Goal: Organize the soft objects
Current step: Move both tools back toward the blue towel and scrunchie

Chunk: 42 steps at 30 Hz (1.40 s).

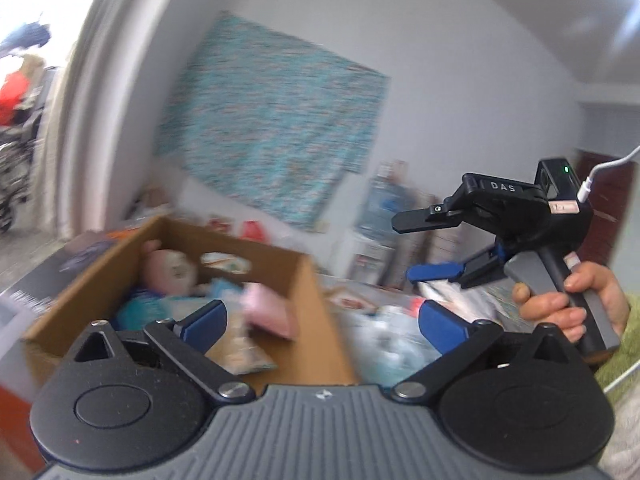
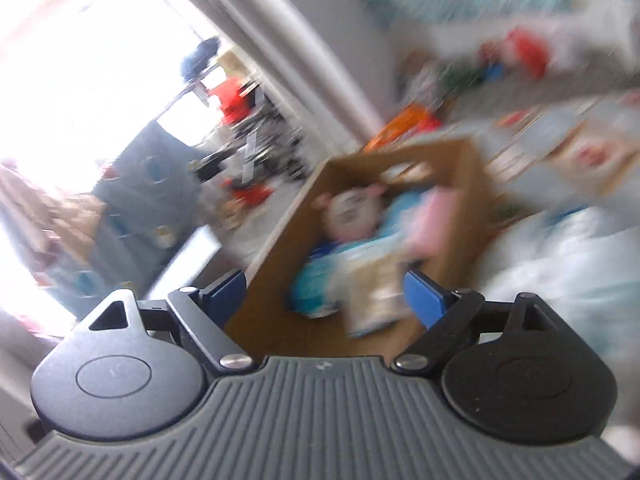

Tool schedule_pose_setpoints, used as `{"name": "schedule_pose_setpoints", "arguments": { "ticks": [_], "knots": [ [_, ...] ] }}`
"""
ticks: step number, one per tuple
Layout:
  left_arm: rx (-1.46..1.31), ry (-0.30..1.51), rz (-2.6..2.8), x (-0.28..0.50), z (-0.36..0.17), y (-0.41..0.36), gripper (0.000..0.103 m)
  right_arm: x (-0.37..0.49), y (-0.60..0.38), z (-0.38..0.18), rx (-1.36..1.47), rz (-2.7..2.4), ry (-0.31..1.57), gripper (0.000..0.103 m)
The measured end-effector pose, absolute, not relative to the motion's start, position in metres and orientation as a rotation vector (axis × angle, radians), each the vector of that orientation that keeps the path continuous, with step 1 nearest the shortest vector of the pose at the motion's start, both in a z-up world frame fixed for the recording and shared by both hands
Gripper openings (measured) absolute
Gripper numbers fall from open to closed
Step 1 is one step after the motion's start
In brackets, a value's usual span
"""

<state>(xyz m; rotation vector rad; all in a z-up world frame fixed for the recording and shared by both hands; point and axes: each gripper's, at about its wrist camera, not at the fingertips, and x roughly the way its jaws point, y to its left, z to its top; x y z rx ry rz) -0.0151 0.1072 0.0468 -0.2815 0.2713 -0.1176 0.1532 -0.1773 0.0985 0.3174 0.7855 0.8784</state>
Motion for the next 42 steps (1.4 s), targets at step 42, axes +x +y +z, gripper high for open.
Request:
{"name": "schedule_pose_setpoints", "arguments": {
  "ticks": [42],
  "knots": [
    [0.119,0.593,-0.724,0.093,-0.064,-0.195,0.087,0.138,-0.47,-0.089,0.502,0.148,0.945,0.065]
  ]
}}
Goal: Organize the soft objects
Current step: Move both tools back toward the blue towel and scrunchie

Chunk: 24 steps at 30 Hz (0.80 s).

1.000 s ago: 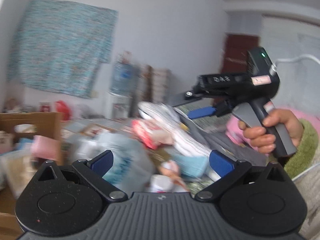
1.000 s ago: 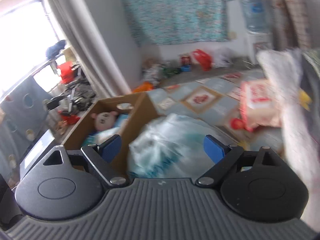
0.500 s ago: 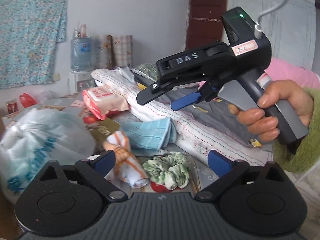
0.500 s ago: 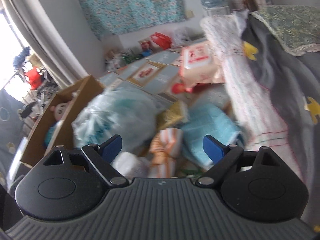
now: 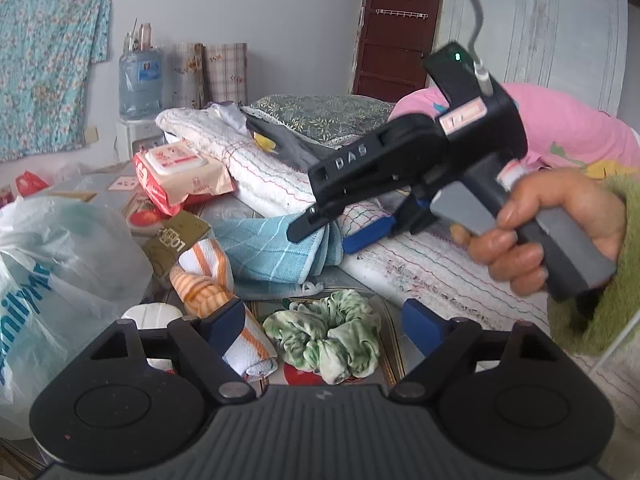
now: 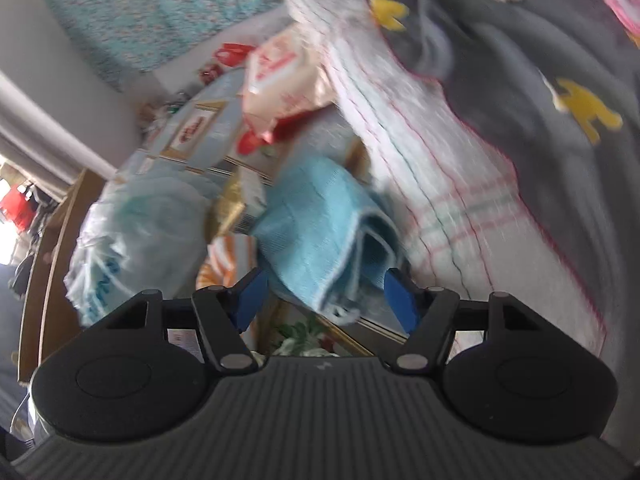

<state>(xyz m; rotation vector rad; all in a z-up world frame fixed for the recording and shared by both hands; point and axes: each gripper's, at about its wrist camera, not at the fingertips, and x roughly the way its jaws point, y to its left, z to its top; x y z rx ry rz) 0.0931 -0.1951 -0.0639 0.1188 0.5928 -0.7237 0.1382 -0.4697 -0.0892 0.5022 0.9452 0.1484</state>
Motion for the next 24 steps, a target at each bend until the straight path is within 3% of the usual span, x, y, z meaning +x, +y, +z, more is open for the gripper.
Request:
{"name": "schedule_pose_setpoints", "arguments": {
  "ticks": [10,24],
  "knots": [
    [0.097,0.584,-0.757,0.093,-0.065,-0.182,0.087,0.149,-0.456,-0.076,0.419,0.027,0.851,0.063],
    [0.066,0.59,-0.769,0.095,-0.066,-0.176,0.087,0.162,-0.458,-0.09,0.432,0.037,0.902,0.049]
  ]
}}
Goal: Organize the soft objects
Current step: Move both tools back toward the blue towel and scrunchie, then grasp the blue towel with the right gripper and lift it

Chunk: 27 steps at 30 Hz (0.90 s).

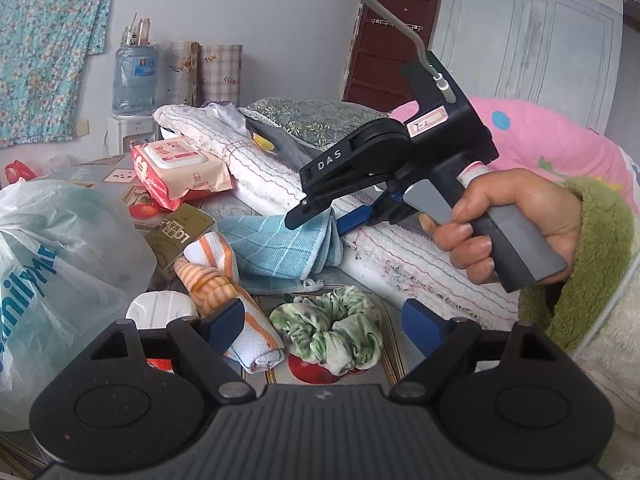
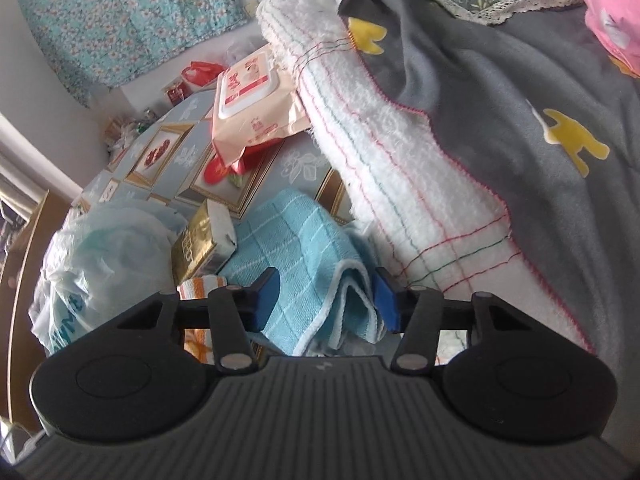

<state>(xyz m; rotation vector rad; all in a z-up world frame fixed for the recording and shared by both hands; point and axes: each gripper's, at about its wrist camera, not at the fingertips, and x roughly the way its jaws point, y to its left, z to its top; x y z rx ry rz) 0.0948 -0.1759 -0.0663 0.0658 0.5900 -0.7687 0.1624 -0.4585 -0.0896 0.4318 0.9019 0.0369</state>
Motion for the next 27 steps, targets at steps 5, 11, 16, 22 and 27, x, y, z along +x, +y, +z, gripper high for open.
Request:
{"name": "schedule_pose_setpoints", "arguments": {
  "ticks": [5,11,16,22,27],
  "knots": [
    [0.07,0.585,-0.772,0.092,-0.065,-0.177,0.087,0.17,-0.454,-0.101,0.396,0.034,0.93,0.044],
    [0.076,0.591,-0.765,0.089,-0.065,-0.178,0.087,0.169,-0.457,-0.112,0.479,0.109,0.978,0.043],
    [0.072,0.604,-0.761,0.088,-0.066,-0.179,0.087,0.166,-0.457,-0.116,0.548,0.161,0.993,0.044],
    [0.073,0.609,-0.747,0.086,-0.067,-0.18,0.087,0.164,-0.454,-0.123,0.575,0.192,0.98,0.016],
    [0.064,0.611,-0.73,0.085,-0.067,-0.177,0.087,0.154,-0.465,-0.124,0.765,0.276,0.935,0.008]
  ]
}}
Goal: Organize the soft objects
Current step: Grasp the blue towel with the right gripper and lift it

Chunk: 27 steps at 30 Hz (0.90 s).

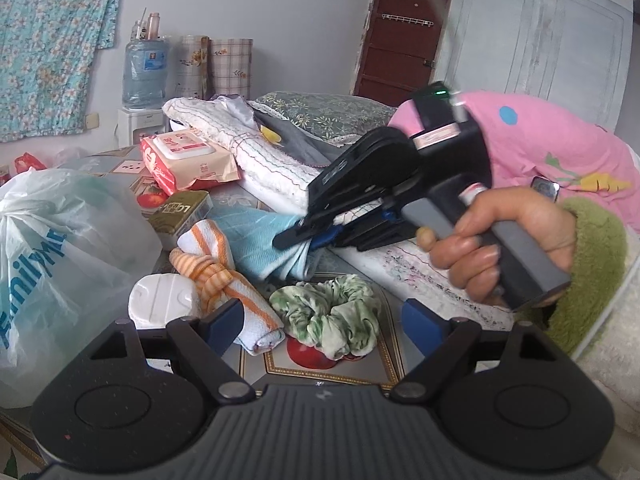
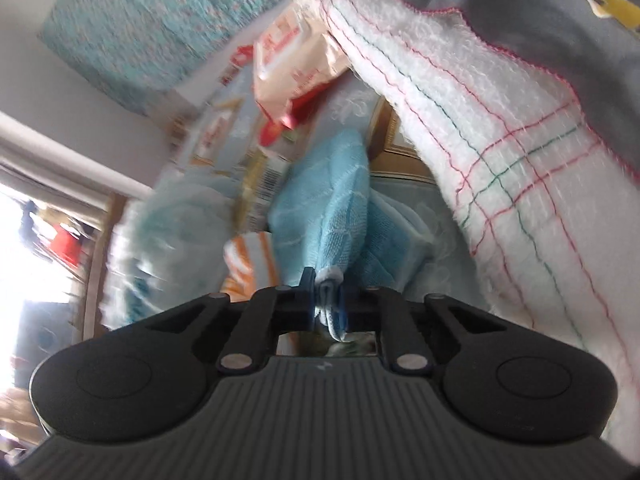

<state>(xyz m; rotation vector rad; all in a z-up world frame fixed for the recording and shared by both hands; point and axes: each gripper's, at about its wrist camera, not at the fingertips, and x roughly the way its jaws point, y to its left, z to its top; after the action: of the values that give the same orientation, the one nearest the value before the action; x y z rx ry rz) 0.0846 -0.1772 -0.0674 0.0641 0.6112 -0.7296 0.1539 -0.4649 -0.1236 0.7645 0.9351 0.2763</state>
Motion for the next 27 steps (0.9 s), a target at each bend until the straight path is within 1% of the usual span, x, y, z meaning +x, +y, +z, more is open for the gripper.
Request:
{"name": "schedule_pose_setpoints", "arguments": {
  "ticks": [6,11,18,19,21,22,27],
  "knots": [
    [0.006,0.624,-0.744,0.087,-0.066,-0.164,0.087,0.128,-0.474,-0.109,0.951,0.382,0.854,0.008],
    [-0.045,0.647,-0.778,0.087,-0.065,-0.151,0.087,0.095,-0.472,-0.107,1.033,0.461,0.821,0.008],
    [-0.053,0.679,-0.785,0.083,-0.078,-0.144,0.087,0.057,-0.475,-0.101,1.057,0.503,0.738,0.008],
    [-0.048,0.694,-0.789,0.083,-0.082,-0.147,0.087,0.055,-0.477,-0.103,1.058,0.495,0.736,0.008],
    [-0.026,0.714,-0.781,0.083,-0.088,-0.153,0.083,0.057,-0.479,-0.111,1.086,0.488,0.747,0.008],
    [-0.018,0.717,-0.775,0.082,-0.09,-0.154,0.082,0.057,-0.479,-0.114,1.094,0.488,0.751,0.008],
    [-0.026,0.709,-0.752,0.08,-0.087,-0.144,0.082,0.061,-0.479,-0.121,1.108,0.504,0.749,0.008]
  ]
}}
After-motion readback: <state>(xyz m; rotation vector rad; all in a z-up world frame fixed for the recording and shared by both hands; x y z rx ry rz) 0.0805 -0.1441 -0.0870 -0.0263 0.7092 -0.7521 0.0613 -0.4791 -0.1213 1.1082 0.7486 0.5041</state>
